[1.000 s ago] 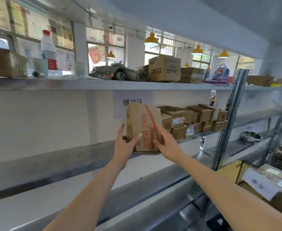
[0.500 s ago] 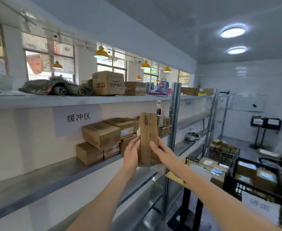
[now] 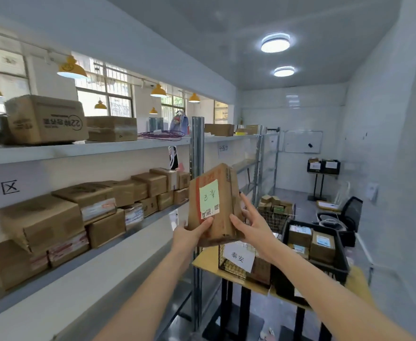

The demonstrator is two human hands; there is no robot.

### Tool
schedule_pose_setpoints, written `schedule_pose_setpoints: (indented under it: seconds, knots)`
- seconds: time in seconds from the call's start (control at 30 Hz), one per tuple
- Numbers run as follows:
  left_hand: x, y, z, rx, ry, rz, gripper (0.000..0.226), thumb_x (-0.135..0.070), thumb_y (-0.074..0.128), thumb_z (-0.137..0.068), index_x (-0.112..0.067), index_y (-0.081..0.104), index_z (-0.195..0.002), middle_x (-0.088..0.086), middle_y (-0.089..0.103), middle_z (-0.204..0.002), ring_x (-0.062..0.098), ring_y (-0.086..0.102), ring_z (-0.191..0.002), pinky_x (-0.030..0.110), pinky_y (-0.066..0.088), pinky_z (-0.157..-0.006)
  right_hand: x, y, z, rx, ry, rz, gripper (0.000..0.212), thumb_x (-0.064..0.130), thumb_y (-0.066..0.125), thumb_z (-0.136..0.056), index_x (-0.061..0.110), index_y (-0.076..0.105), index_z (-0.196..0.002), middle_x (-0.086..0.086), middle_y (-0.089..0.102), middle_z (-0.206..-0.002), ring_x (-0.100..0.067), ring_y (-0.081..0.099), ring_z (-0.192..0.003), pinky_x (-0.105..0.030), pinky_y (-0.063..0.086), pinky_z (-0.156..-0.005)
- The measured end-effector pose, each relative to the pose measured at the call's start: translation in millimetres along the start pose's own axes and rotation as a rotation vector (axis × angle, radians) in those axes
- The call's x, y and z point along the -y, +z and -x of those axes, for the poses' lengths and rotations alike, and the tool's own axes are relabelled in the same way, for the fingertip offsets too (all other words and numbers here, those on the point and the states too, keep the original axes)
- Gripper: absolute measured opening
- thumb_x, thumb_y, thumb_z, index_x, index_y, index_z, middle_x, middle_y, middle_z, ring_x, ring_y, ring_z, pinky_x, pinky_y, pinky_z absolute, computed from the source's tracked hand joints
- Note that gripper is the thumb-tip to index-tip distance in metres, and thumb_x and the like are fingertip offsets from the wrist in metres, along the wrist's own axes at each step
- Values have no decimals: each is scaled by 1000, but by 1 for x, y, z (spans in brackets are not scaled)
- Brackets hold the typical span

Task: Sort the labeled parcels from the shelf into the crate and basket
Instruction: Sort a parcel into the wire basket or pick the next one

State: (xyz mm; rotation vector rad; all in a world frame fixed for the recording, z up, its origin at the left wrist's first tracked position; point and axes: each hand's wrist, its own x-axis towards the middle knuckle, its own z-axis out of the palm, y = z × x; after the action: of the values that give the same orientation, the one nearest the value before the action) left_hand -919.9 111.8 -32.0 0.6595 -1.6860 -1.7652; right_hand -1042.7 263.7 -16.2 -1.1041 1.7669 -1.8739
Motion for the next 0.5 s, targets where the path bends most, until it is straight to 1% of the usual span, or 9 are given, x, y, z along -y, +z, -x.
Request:
schedule_pose_setpoints:
  seconds: [0.07, 0.13, 0.2, 0.27, 0.3, 0.33, 0.4, 0.43, 0.5]
  knots:
    - [3, 26, -14, 15, 44, 12, 83, -42, 87, -71, -15, 51, -141, -4, 65, -115, 8, 62, -99, 20, 48, -69, -3, -31, -8, -31, 9, 6, 69, 19, 65, -97, 45, 34, -153, 9, 55, -133, -12, 71, -104, -39, 61, -83]
    - [9, 52, -28, 30, 68, 45, 93, -43, 90, -66, -20, 45, -144, -1, 60, -125, 14, 61, -108, 25, 52, -76, -9, -59, -13, -47, 47, 18, 65, 24, 62, -99, 42, 33, -154, 7, 54, -134, -12, 66, -109, -36, 60, -87]
    - [14, 79, -39, 43, 85, 80, 95, -43, 92, -62, -26, 42, -140, 3, 57, -131, 20, 62, -112, 29, 54, -79, -14, -85, -16, -66, 90, 16, 68, 38, 62, -95, 42, 30, -155, 2, 56, -139, -11, 62, -115, -32, 59, -86]
    - [20, 107, -48, 64, 83, 101, 85, -37, 90, -70, -28, 40, -139, 3, 58, -129, 20, 64, -108, 28, 54, -77, -18, -111, -18, -94, 113, 43, 82, 51, 66, -86, 39, 27, -157, 0, 55, -144, -9, 61, -116, -25, 58, -82]
    - [23, 120, -52, 85, 78, 116, 79, -34, 87, -75, -28, 41, -138, 5, 60, -127, 21, 67, -106, 30, 56, -78, -20, -124, -20, -106, 107, 74, 85, 52, 67, -85, 37, 26, -158, 0, 53, -146, -9, 60, -116, -22, 58, -78]
    - [25, 133, -57, 107, 71, 132, 74, -32, 85, -77, -29, 42, -136, 7, 62, -126, 23, 69, -105, 34, 58, -81, -21, -136, -22, -127, 92, 98, 83, 48, 67, -88, 35, 26, -158, 1, 49, -146, -8, 59, -114, -17, 57, -73]
    - [30, 157, -67, 148, 55, 140, 66, -30, 83, -81, -33, 44, -134, 10, 63, -127, 26, 69, -106, 41, 58, -89, -22, -160, -27, -199, 72, 143, 70, 40, 64, -95, 31, 30, -156, 4, 42, -143, -5, 55, -109, -9, 52, -63]
    - [31, 167, -73, 164, 54, 136, 65, -30, 82, -82, -34, 44, -135, 10, 61, -129, 26, 67, -108, 41, 57, -90, -24, -173, -31, -230, 64, 170, 66, 40, 63, -96, 30, 33, -155, 3, 43, -144, -5, 55, -110, -9, 52, -64]
    - [32, 189, -85, 189, 73, 114, 72, -30, 82, -83, -37, 42, -142, 6, 57, -133, 25, 63, -115, 43, 54, -95, -30, -197, -39, -262, 53, 201, 62, 39, 62, -98, 31, 37, -154, 1, 52, -144, -7, 58, -113, -15, 55, -71]
